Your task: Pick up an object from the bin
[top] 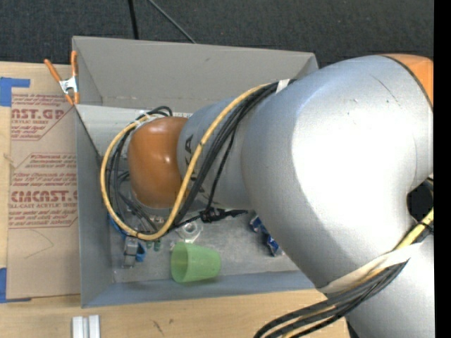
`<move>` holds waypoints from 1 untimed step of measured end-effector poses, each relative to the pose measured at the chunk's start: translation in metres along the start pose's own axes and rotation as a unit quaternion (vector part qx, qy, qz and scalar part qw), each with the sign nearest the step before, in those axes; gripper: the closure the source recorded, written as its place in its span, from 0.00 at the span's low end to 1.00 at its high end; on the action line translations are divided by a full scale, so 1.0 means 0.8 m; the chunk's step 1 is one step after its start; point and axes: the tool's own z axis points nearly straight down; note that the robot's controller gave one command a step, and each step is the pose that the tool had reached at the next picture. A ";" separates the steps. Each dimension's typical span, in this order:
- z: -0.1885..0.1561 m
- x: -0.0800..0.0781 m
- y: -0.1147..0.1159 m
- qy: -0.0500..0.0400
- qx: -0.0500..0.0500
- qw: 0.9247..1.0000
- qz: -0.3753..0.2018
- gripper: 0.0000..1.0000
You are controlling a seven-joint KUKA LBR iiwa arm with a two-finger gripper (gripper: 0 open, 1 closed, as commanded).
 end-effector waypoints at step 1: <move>-0.005 -0.002 0.001 -0.003 -0.002 1.000 0.000 1.00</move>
Offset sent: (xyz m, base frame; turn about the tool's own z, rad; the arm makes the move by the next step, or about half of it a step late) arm 0.0000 0.0000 0.0000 0.0000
